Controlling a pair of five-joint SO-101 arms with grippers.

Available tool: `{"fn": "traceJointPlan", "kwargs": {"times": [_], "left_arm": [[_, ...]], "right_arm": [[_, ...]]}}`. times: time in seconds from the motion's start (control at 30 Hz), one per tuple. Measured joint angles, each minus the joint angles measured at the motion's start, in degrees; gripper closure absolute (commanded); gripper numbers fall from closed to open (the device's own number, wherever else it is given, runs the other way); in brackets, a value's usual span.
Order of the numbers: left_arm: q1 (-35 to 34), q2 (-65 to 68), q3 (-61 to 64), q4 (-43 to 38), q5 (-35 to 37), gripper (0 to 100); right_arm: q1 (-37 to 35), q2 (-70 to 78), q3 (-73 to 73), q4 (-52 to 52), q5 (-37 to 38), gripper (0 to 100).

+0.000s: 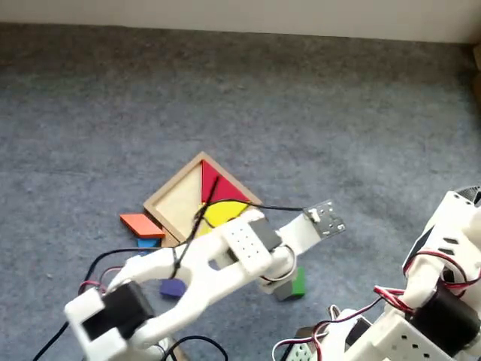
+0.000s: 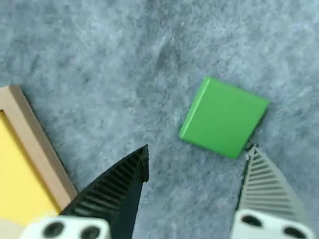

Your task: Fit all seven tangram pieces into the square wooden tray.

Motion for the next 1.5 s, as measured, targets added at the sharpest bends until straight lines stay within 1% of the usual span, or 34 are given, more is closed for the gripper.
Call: {"fn": "traceJointPlan", "kwargs": {"times": [0.13, 0.27, 0.47, 0.63, 0.8, 0.9, 1.03, 1.2, 1.27, 1.37, 1.5], "left_arm": [[1.23, 6.24, -4.66, 0.0, 0.35, 70], [2.55, 9.76, -8.09, 0.26, 0.35, 70], [3.6, 15.03, -14.59, 4.48, 0.44, 78], [5.45, 18.81, -19.87, 8.7, 0.18, 83], [5.71, 19.78, -21.1, 9.76, -0.79, 87], [5.71, 19.6, -21.1, 10.11, -0.79, 88], [5.63, 15.3, -17.93, 12.04, -0.97, 88], [5.45, 2.29, -9.41, 12.84, -1.14, 88], [4.75, -2.9, -6.24, 12.92, -2.64, 88], [-0.09, -10.37, -1.76, 13.27, -5.8, 88], [-9.76, -18.99, 3.25, 13.36, -12.13, 88]], "right_arm": [[0.0, 0.0, 0.09, 0.0, 0.0, 90.7], [0.0, 0.0, 0.09, 0.0, 0.0, 90.7], [0.0, 0.0, 0.09, 0.0, 0.0, 90.7], [0.0, 0.0, 0.09, 0.0, 0.0, 90.7], [0.0, 0.0, 0.18, 0.0, 0.0, 90.7], [0.0, 0.0, 0.18, 0.0, 0.0, 90.7], [0.0, 0.0, 0.18, 0.0, 0.0, 90.7], [0.0, 0.0, 0.18, 0.0, 0.0, 90.7], [0.0, 0.0, 0.18, 0.0, 0.0, 90.7], [0.0, 0.0, 0.18, 0.0, 0.0, 90.7], [0.0, 0.0, 0.18, 0.26, 0.0, 90.6]]}}
